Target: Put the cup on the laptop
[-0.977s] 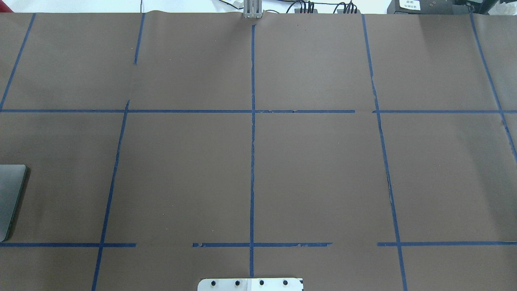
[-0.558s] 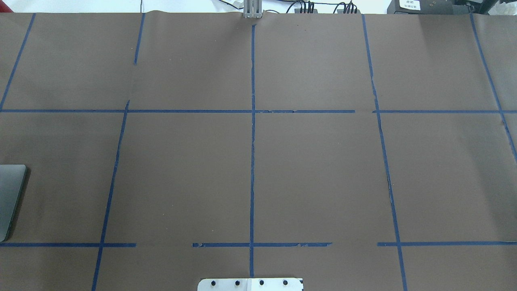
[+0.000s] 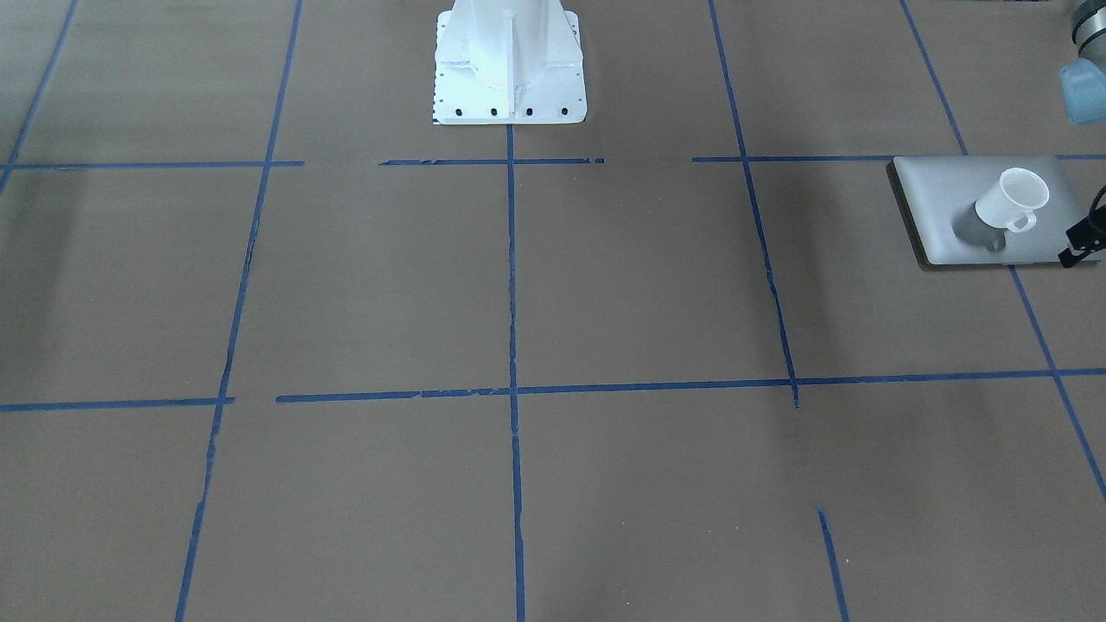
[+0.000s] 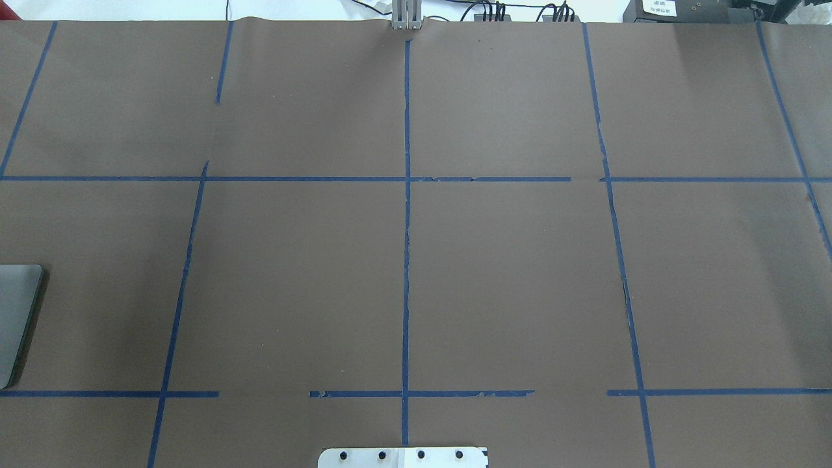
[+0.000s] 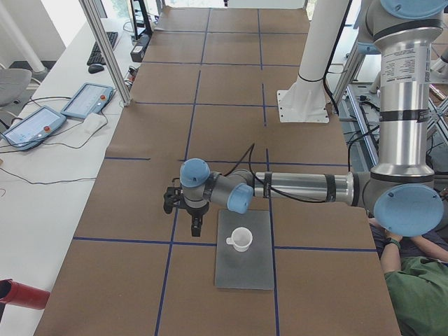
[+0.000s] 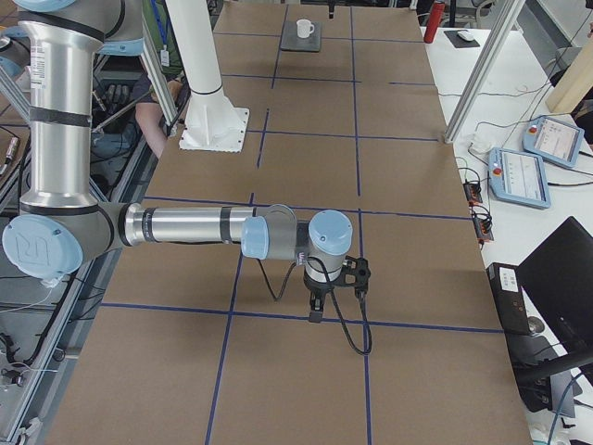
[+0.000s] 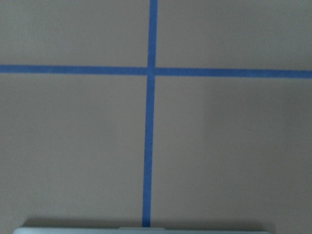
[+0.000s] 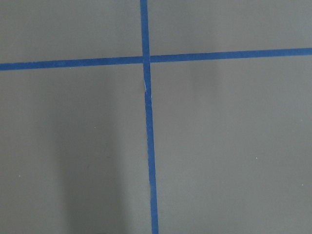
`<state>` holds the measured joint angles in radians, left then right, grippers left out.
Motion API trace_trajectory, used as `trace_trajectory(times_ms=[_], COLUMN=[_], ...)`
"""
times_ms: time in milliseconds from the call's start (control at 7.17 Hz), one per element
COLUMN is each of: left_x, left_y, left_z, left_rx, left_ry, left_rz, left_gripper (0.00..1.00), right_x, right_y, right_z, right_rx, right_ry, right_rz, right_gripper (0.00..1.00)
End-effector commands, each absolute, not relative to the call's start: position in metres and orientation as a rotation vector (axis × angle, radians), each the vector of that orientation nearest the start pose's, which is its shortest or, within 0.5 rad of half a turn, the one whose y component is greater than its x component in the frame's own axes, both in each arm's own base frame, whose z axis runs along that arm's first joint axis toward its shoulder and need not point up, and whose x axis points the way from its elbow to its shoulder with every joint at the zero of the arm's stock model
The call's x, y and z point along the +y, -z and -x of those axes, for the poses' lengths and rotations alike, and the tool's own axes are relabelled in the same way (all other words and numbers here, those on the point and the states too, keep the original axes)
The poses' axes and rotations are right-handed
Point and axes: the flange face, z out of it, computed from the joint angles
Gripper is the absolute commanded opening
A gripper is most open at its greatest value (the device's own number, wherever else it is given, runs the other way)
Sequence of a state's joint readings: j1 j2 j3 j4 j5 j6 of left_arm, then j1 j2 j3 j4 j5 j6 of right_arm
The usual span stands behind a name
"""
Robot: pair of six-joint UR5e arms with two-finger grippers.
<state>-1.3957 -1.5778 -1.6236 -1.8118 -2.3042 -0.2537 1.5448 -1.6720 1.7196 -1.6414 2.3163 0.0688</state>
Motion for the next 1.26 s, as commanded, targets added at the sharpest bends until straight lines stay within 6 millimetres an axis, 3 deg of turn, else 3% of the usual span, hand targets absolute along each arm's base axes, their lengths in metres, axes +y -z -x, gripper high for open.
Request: trace_trajectory(times_ms=[0,279,419,698,1116], left_x=[-0.526,-0.505,-0.485,-0.478,-0.469], left_y=[-0.598,-0.617,-0.641,-0.652,-0.632], left_z=[0.028,0.084,0.089,0.088,0.087], left_rx=[0.744,0.726,0.732,0.737,0.748], left_ry=[-0.123,-0.108,-0.074,-0.034,0.01], left_rz=[-0.235,-0.268,-0.216,-0.125,0.005], left_gripper=[1.0,1.0,1.0,1.0,1.0], right_x=[-0.448,-0.448,-0.448,-0.448,-0.448], right_y=[-0.642,-0.642,-0.642,-0.642,-0.642], right_z=[-0.054,-0.054,-0.054,-0.054,-0.054], right_rx=[-0.744,-0.744,-0.744,-0.744,-0.744], right_ry=[-0.048,-0.05,-0.05,-0.05,-0.048], right_rz=[0.057,0.057,0.057,0.057,0.057], right_gripper=[1.0,1.0,1.0,1.0,1.0])
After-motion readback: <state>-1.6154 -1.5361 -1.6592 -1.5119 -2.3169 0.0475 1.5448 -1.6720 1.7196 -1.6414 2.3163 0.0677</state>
